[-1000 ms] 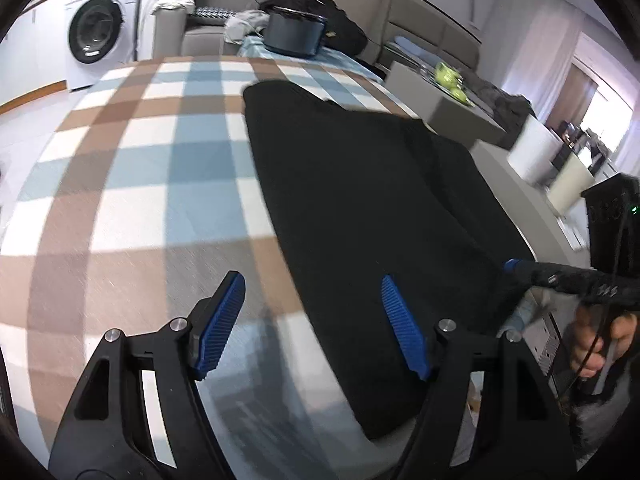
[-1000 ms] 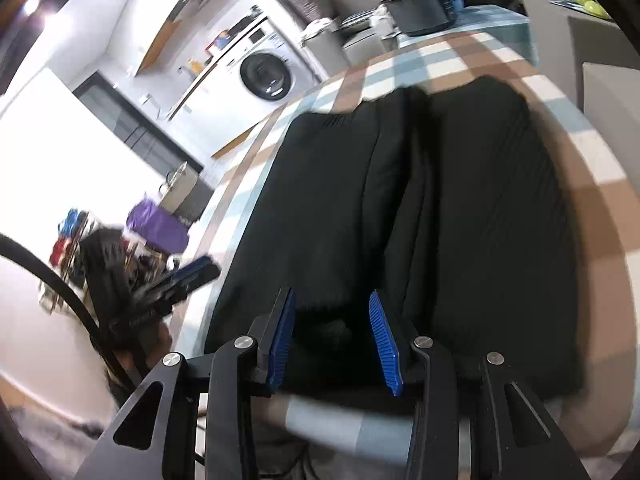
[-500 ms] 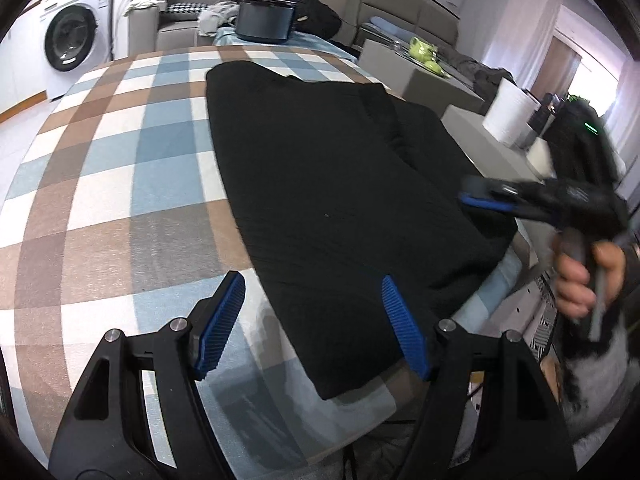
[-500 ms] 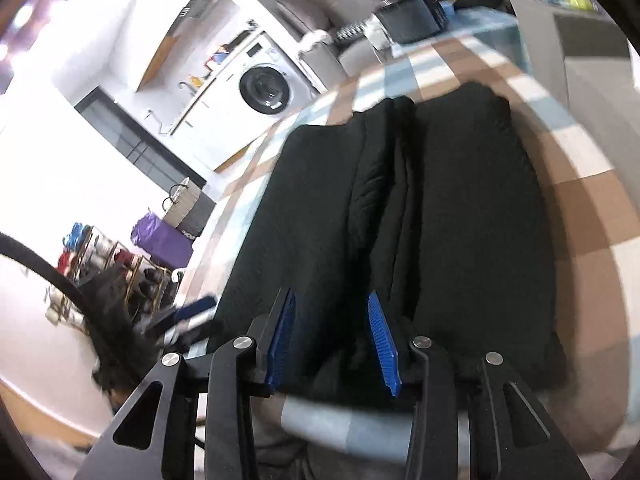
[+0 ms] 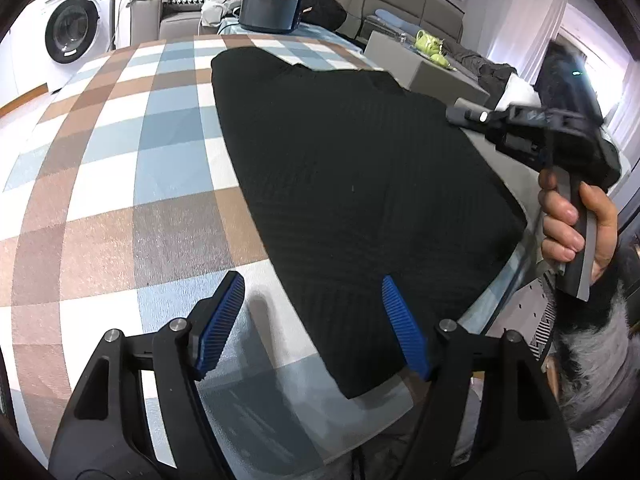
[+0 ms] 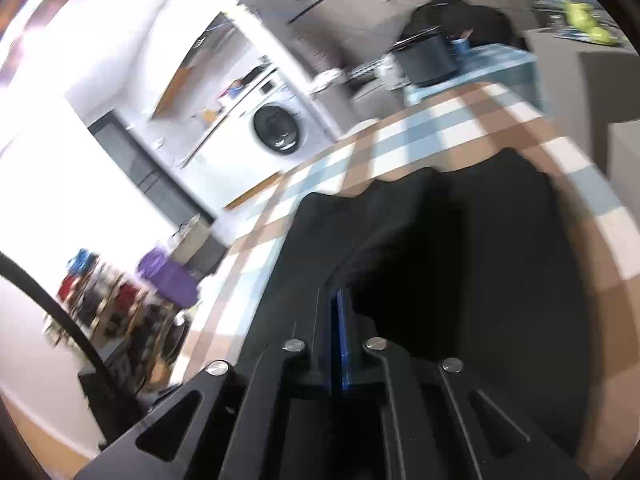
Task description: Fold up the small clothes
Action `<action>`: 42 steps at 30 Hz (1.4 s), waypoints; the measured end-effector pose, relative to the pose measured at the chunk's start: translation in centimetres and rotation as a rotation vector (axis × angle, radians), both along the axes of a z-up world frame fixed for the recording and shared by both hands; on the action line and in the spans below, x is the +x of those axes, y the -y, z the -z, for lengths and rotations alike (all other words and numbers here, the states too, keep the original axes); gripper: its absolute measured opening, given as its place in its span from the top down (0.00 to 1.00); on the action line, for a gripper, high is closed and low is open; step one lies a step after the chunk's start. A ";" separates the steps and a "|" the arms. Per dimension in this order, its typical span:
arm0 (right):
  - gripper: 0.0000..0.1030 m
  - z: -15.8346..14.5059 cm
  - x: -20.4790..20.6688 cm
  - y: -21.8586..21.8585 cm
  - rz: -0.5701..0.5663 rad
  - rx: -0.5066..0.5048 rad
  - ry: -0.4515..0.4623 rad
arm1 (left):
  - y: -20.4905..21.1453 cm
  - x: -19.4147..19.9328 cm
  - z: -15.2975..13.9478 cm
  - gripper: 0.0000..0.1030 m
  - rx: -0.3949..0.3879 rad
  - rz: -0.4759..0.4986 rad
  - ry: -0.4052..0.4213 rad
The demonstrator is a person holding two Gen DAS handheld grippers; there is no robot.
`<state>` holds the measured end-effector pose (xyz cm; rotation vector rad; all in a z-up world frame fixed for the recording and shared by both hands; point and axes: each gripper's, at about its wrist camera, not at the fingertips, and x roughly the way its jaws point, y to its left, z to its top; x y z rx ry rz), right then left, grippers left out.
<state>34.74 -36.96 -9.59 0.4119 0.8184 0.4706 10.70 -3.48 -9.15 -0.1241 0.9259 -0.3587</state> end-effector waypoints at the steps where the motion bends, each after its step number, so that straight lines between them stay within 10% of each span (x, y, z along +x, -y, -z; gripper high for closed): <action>1: 0.96 1.1 0.5 0.4 0.023 -0.011 -0.057 | 0.0 0.0 0.1 0.33 0.000 0.001 -0.005; 4: 0.90 3.7 0.3 1.8 -0.051 0.113 -0.200 | -0.3 -0.2 0.2 0.33 0.001 -0.005 -0.006; 17: 0.49 2.9 -8.4 1.6 -0.260 0.098 -0.079 | -1.1 -0.2 0.0 0.33 -0.035 -0.034 -0.008; 21: 0.53 4.0 -8.3 -0.4 -0.266 -0.047 -0.063 | -1.1 -0.3 -0.1 0.33 -0.036 -0.042 -0.005; 23: 0.85 4.0 -8.2 -0.9 -0.290 -0.098 -0.062 | -1.2 -0.2 -0.2 0.33 -0.036 -0.044 -0.005; 26: 0.89 2.3 -9.3 -0.2 -0.376 0.071 0.016 | -1.2 -0.3 -0.2 0.33 -0.039 -0.042 0.000; 32: 0.89 5.1 -8.6 1.3 -0.227 -0.085 -0.146 | -0.5 -0.1 0.4 0.33 -0.032 -0.018 -0.022; 42: 0.66 5.7 -8.4 1.5 -0.238 0.012 -0.136 | 0.6 -0.8 0.3 0.33 -0.004 0.028 -0.020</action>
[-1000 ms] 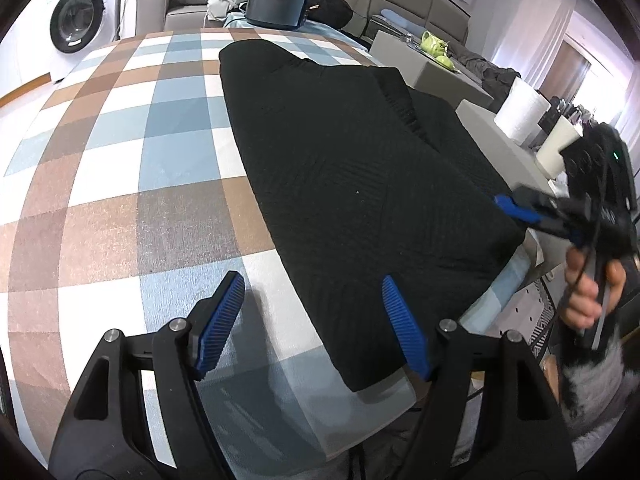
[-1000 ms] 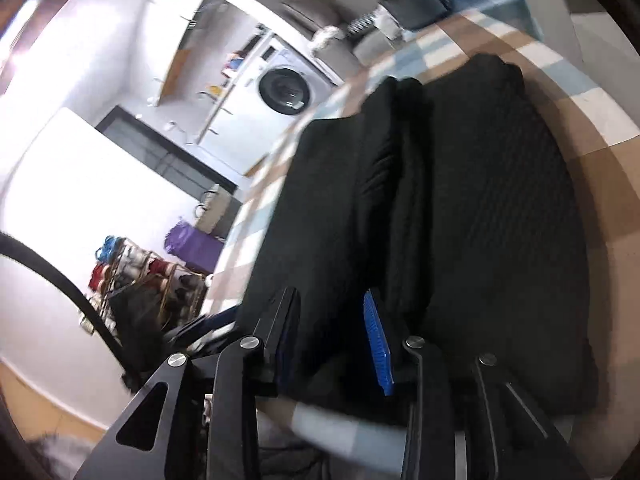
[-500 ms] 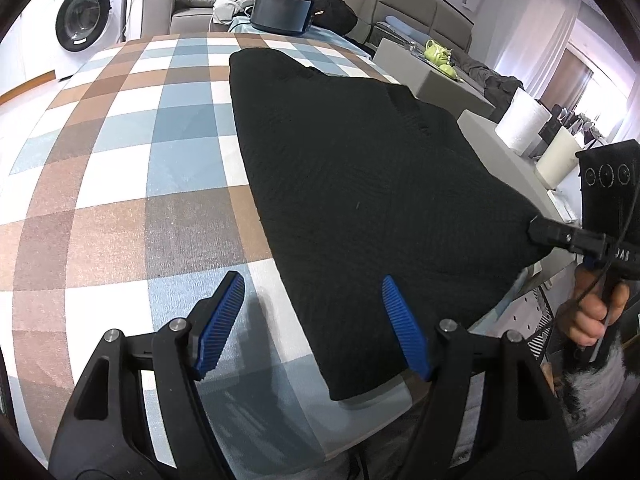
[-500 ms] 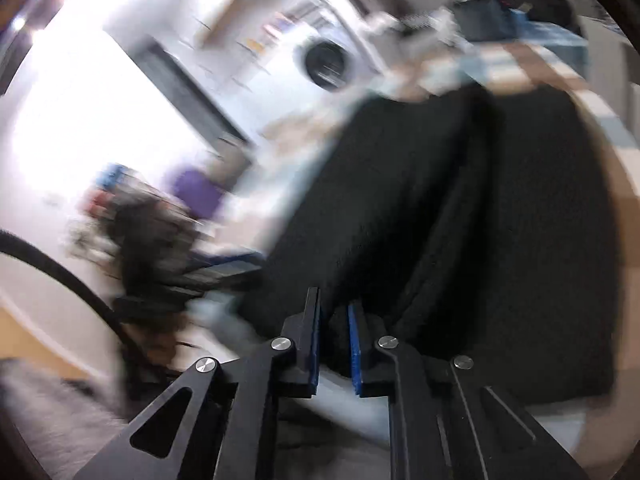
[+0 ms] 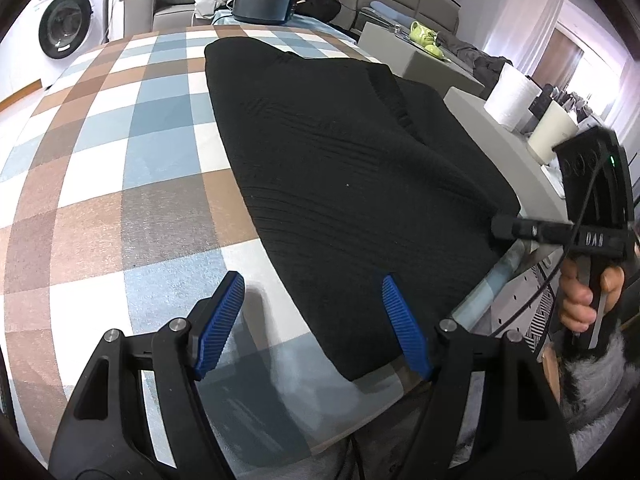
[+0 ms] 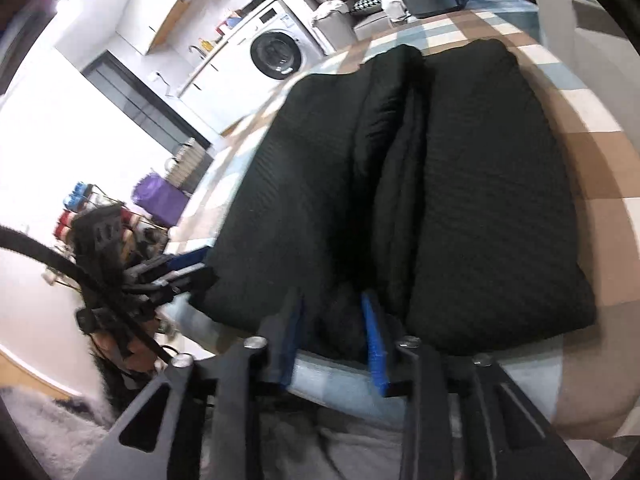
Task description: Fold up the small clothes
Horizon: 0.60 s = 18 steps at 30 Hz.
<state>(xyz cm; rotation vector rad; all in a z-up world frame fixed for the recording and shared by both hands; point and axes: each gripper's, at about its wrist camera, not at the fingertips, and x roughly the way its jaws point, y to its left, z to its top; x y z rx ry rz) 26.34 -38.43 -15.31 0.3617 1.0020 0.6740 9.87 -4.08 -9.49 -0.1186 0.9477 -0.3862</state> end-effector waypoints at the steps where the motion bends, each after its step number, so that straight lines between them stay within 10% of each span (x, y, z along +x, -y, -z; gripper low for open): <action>1: 0.66 0.1 0.5 0.0 0.001 0.025 -0.007 | 0.1 -0.1 -0.1 0.33 0.001 0.002 0.002; 15: 0.66 1.9 11.6 -0.9 0.185 0.185 -0.207 | -1.0 0.5 0.1 0.33 -0.018 -0.036 -0.005; 18: 0.90 0.6 13.7 -2.2 0.194 0.082 -0.133 | -1.1 0.8 0.0 0.33 -0.021 -0.045 -0.004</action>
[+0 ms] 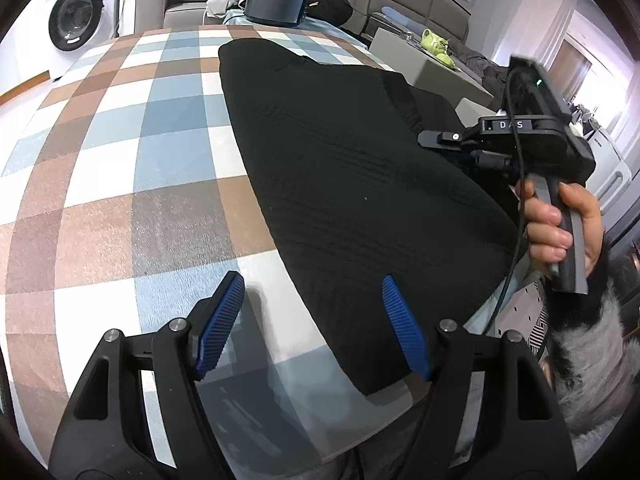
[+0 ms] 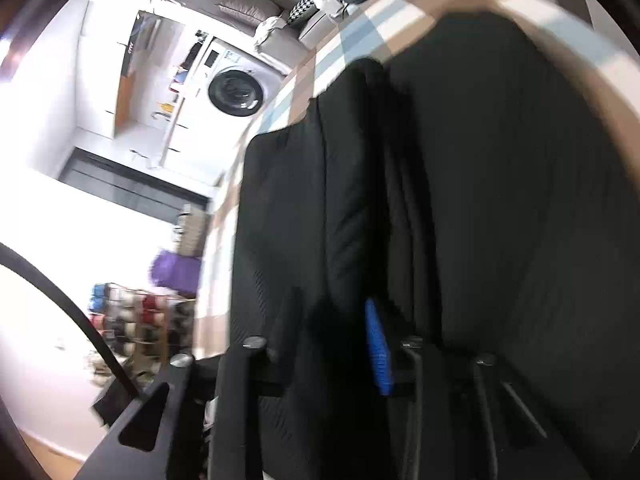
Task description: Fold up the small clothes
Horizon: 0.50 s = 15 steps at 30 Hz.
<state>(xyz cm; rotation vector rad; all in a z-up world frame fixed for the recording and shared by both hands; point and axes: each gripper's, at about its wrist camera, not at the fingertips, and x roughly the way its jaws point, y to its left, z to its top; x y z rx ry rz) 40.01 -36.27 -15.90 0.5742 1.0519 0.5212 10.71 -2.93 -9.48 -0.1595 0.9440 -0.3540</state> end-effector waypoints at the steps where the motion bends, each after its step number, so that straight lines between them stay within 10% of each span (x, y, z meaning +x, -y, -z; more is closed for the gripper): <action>1: 0.94 -1.1 0.1 -0.3 -0.019 -0.016 0.064 | 0.0 0.0 0.0 0.33 -0.003 0.000 0.000; 7: 0.95 -2.8 0.1 -0.9 0.008 -0.207 0.169 | 0.4 0.0 0.3 0.33 -0.001 0.024 -0.013; 15: 0.65 -1.6 -3.7 0.2 -0.144 -0.042 0.087 | 0.7 -0.7 0.1 0.33 0.003 0.050 -0.010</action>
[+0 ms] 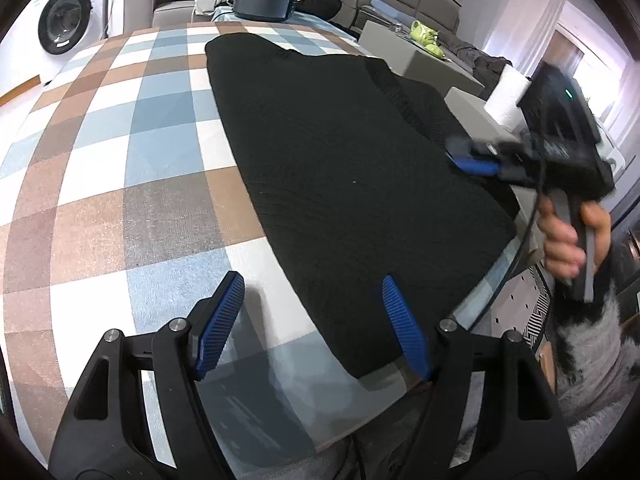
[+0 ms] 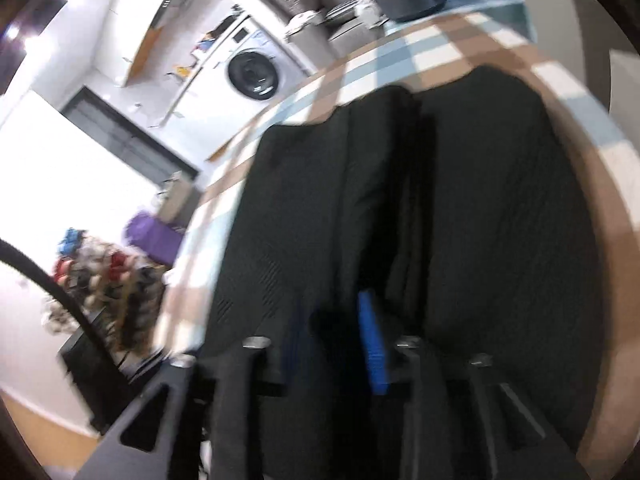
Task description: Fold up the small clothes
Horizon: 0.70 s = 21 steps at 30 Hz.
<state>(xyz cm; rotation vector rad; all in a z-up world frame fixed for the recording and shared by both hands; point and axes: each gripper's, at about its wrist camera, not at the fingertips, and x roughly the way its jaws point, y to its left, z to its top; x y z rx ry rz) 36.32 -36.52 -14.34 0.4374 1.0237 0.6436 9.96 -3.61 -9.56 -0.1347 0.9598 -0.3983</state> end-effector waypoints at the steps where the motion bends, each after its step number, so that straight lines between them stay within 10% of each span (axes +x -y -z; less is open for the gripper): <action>1: 0.65 0.1 -1.1 0.0 -0.014 0.010 0.010 | 0.1 -0.1 0.0 0.33 0.000 0.004 -0.002; 11: 0.92 -0.1 -4.5 -1.5 -0.003 -0.192 0.136 | 0.2 0.1 0.1 0.33 -0.008 -0.009 0.000; 21: 0.61 -0.8 -6.0 2.1 0.124 -0.139 0.161 | -0.2 4.6 0.2 0.33 0.005 -0.146 -0.014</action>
